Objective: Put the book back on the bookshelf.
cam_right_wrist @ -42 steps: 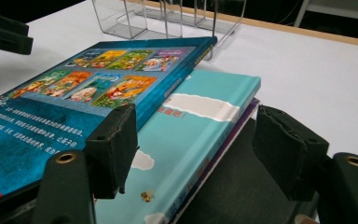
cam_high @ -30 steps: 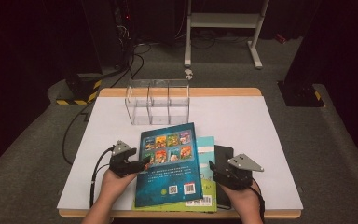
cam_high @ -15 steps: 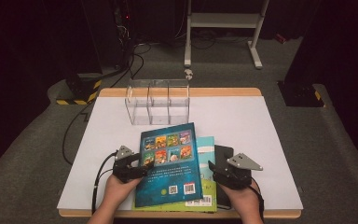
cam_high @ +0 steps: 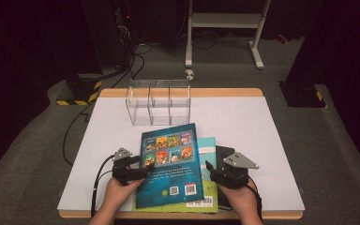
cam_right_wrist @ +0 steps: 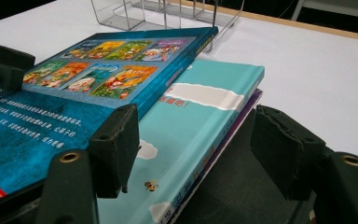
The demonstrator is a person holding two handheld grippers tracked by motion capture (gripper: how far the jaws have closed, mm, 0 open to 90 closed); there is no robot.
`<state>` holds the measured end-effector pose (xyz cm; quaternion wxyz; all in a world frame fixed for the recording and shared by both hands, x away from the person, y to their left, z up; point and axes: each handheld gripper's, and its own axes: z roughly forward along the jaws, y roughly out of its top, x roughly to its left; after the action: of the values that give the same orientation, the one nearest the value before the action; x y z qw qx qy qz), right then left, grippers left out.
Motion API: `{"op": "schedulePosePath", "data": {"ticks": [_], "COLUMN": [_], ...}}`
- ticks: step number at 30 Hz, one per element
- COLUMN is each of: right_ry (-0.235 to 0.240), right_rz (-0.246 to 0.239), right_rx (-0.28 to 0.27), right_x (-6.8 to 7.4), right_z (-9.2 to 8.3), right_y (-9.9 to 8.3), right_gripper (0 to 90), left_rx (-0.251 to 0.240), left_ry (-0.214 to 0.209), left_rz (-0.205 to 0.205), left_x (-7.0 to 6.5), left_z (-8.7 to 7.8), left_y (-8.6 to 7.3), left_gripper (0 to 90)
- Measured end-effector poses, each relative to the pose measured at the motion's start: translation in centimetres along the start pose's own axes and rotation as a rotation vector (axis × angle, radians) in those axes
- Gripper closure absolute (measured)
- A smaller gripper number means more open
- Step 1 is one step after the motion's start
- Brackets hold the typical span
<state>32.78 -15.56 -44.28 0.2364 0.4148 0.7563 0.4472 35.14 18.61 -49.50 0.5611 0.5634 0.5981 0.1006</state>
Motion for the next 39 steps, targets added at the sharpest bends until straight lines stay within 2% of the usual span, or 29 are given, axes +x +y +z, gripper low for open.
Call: {"op": "schedulePosePath", "data": {"ticks": [13, 22, 23, 33, 39], "right_ry": [-0.011, -0.015, -0.016, -0.029, -0.026], "right_rz": [0.018, 0.033, 0.035, 0.034, 0.047], "right_rx": [-0.005, -0.012, -0.011, -0.024, -0.028], "right_x": [-0.1, -0.1, 0.0, 0.1, 0.0], "right_z": [-0.8, -1.1, -1.2, -1.9, -2.3], "right_y": [-0.5, -0.6, -0.7, -0.7, -0.7], "right_gripper": [32.3, 32.4, 32.3, 32.1, 31.8], "left_rx": [-0.001, 0.015, 0.010, 0.035, 0.038], "left_ry": [-0.004, -0.017, -0.021, -0.055, -0.074], "left_rz": [0.021, 0.059, 0.054, 0.097, 0.101], "left_x": [-0.4, -1.1, -1.3, -2.8, -3.6], "left_z": [0.4, 0.5, 0.6, 0.7, 0.8], "left_y": [0.1, 0.0, 0.0, -0.4, -0.7], "left_gripper": [17.4, 18.4, 18.5, 20.5, 21.6]}}
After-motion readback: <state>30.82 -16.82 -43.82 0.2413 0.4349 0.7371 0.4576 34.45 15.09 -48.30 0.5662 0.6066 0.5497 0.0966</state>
